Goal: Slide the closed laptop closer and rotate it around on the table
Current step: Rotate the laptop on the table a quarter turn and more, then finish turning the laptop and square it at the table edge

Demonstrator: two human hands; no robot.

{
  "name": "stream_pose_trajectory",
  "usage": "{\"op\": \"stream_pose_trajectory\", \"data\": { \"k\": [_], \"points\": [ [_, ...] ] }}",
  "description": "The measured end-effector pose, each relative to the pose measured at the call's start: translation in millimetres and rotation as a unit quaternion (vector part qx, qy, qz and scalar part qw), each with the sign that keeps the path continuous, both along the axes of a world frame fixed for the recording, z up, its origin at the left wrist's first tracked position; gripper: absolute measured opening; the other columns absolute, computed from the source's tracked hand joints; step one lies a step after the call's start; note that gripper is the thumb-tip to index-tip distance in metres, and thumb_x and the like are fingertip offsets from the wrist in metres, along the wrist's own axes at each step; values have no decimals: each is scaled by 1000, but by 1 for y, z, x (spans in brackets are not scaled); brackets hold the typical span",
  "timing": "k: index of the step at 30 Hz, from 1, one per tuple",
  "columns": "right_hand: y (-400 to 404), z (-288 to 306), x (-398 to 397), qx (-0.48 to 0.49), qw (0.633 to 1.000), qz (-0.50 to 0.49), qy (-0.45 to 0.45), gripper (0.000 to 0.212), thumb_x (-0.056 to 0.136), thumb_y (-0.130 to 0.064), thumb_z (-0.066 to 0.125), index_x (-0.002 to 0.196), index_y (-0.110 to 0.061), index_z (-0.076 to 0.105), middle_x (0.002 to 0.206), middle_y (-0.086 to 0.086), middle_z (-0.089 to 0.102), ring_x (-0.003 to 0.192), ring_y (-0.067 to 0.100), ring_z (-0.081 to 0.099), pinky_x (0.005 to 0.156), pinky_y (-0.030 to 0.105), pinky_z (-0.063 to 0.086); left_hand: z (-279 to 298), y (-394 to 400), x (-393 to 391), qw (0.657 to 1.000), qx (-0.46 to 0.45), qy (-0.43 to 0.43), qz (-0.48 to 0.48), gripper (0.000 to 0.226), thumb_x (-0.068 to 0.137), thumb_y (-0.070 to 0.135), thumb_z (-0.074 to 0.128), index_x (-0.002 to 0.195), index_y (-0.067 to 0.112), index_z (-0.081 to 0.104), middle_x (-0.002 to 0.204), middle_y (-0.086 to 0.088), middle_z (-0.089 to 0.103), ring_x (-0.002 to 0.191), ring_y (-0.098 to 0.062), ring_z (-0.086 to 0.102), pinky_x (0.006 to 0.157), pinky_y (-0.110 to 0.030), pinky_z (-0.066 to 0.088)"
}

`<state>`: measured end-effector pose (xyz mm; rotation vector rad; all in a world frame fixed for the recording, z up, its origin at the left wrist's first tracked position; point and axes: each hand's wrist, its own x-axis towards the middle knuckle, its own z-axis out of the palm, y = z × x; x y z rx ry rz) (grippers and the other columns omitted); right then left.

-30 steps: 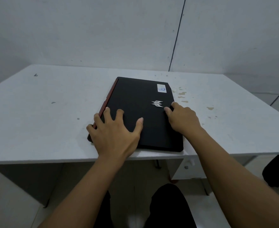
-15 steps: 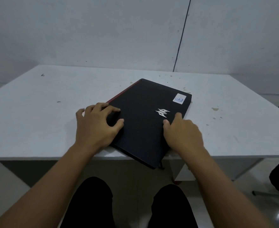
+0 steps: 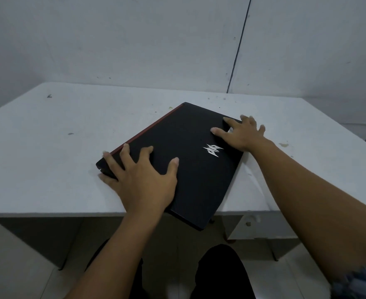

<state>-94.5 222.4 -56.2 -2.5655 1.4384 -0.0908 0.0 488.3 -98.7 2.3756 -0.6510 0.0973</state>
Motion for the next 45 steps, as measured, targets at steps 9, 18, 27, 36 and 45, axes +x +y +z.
{"op": "stream_pose_trajectory", "data": {
  "k": [9,18,27,36,45],
  "points": [
    [-20,1,-1,5,1000,21,-13,101,63,-102,28,152,-54,30,149,13,37,141,36,29,111,54,15,5,-1,4,1000,-13,8,4,72,78,83,53,134,38,62,165,-4,30,157,-34,-3,118,-69,-1],
    [-1,-9,-25,3,998,-61,-18,109,60,-103,23,154,-48,28,155,17,28,143,38,21,112,60,11,15,-4,44,996,-11,26,-80,74,68,88,58,126,42,67,159,5,40,156,-28,6,119,-68,8],
    [-9,-3,-24,7,1000,-24,2,109,62,-103,23,155,-47,25,155,18,30,143,39,27,113,57,15,32,9,-42,962,209,35,-171,127,53,108,21,161,46,2,170,-2,-21,150,-36,-31,113,-76,-9],
    [-6,-5,-26,-3,1000,-19,-6,103,66,-101,22,155,-51,23,155,16,31,142,36,25,112,51,16,14,17,-37,964,177,-47,-195,114,58,98,44,158,52,13,172,10,-1,156,-25,-17,116,-73,0],
    [22,-8,-36,-4,997,-73,-2,107,66,-100,16,158,-46,18,156,21,26,144,40,19,113,56,14,25,38,0,959,120,-17,-257,116,43,100,57,149,58,37,167,24,16,156,-10,-2,121,-63,3]
  ]
}}
